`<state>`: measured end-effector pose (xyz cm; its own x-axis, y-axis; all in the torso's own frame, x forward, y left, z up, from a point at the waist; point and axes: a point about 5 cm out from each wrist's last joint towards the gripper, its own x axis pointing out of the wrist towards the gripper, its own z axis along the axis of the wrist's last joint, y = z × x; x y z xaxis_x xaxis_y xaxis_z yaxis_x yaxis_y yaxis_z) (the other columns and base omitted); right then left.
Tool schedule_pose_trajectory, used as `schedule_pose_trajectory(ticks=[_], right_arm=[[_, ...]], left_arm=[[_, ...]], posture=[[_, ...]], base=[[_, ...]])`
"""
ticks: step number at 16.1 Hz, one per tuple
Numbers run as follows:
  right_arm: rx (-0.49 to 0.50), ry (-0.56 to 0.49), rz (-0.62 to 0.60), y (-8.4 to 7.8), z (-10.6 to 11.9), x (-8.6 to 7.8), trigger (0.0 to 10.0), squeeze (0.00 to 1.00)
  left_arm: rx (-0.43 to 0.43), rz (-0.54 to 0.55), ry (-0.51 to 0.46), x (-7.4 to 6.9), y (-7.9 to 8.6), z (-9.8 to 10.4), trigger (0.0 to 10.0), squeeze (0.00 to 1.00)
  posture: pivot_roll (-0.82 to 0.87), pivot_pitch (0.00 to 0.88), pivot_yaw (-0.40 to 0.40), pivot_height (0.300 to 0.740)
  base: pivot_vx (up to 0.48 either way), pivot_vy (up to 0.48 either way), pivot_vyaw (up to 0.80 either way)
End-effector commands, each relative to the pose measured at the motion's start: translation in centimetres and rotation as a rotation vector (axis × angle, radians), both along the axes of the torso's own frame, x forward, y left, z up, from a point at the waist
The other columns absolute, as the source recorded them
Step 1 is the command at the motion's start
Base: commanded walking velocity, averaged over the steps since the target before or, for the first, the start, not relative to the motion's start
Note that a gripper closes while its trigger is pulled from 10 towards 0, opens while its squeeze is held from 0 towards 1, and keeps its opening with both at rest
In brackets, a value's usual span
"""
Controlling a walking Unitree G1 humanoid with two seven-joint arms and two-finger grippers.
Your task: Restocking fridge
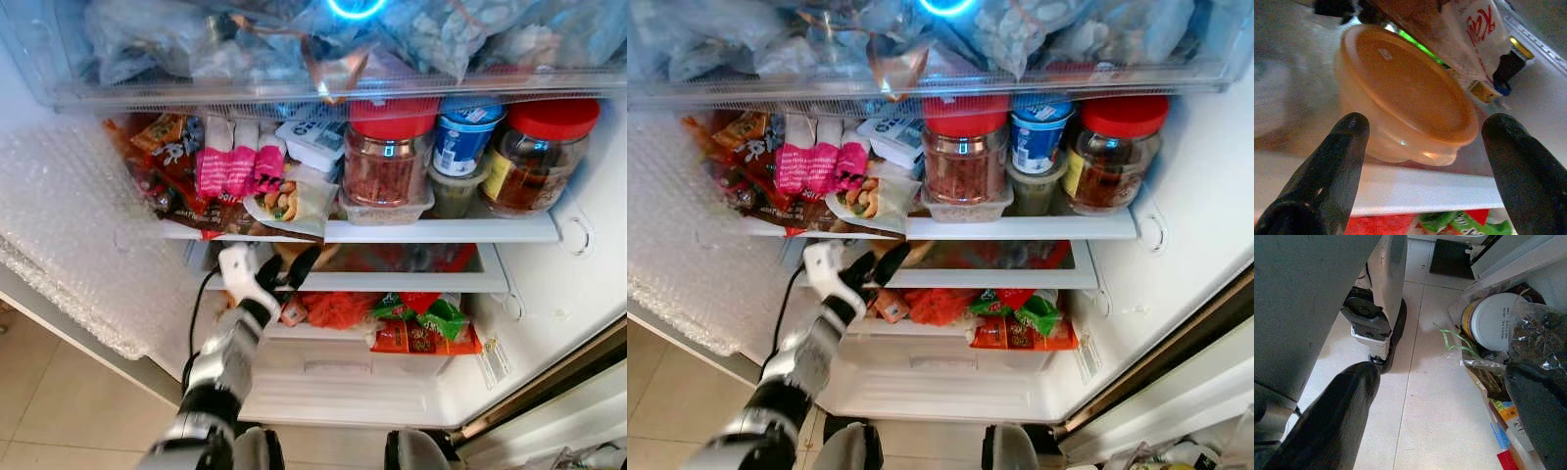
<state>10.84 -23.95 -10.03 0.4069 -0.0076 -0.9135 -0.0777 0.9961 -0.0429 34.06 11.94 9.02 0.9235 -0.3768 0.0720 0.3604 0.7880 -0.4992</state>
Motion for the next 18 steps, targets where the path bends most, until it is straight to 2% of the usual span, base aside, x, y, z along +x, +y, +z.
schedule_pose_trajectory(ticks=[1, 3, 6, 7, 8, 9, 10, 13, 18], right_arm=[[0.035, -0.003, 0.022, 1.1, -0.2, 0.1, 10.0, 0.00], [0.035, -0.001, 0.024, 1.1, -0.2, 0.1, 10.0, 0.00], [0.036, 0.001, 0.025, 1.2, -0.3, -0.1, 10.0, 0.00], [0.036, 0.002, 0.027, 1.2, -0.3, -0.1, 10.0, 0.00], [0.038, 0.002, 0.023, 1.3, -0.3, -0.1, 10.0, 0.00], [0.038, 0.002, 0.023, 1.3, -0.3, -0.1, 10.0, 0.00], [0.039, 0.003, 0.021, 1.4, -0.3, -0.2, 10.0, 0.00], [0.044, 0.005, 0.016, 1.6, -0.4, -0.2, 10.0, 0.00], [0.047, 0.011, 0.016, 1.6, -0.5, -0.5, 10.0, 0.00]], left_arm=[[0.093, -0.003, -0.042, -0.6, 0.3, 0.2, 10.0, 0.00], [0.179, -0.015, -0.070, -1.6, 0.3, -0.1, 10.0, 0.00], [0.339, 0.047, -0.150, -2.9, 0.9, 0.2, 10.0, 0.00], [0.394, 0.080, -0.179, -3.3, 1.2, 0.4, 10.0, 0.00], [0.479, 0.165, -0.166, -3.8, 2.1, 0.0, 10.0, 0.00], [0.526, 0.215, -0.134, -4.0, 2.9, -0.5, 10.0, 0.00], [0.535, 0.254, -0.094, -4.0, 3.8, -1.0, 10.0, 0.00], [0.576, 0.273, -0.081, -4.0, 4.9, -1.5, 10.0, 0.00], [0.637, 0.329, -0.040, -4.5, 5.1, -2.7, 10.0, 0.00]], posture=[[-0.10, 0.051, 0.065, 0.632], [-0.09, 0.043, 0.067, 0.632], [-0.09, 0.027, 0.073, 0.632], [-0.09, 0.022, 0.076, 0.632], [-0.08, 0.012, 0.082, 0.632], [-0.08, 0.008, 0.085, 0.632], [-0.09, 0.001, 0.087, 0.632], [-0.09, 0.000, 0.099, 0.632], [-0.09, 0.000, 0.092, 0.632]], base=[[0.000, 0.000, 0.00], [0.000, 0.000, 0.00], [0.000, 0.000, 0.00], [0.000, 0.000, 0.00], [0.000, 0.000, 0.00], [0.000, 0.000, 0.00], [0.000, 0.000, 0.00], [0.000, 0.000, 0.00], [-0.337, 0.000, 0.00]])
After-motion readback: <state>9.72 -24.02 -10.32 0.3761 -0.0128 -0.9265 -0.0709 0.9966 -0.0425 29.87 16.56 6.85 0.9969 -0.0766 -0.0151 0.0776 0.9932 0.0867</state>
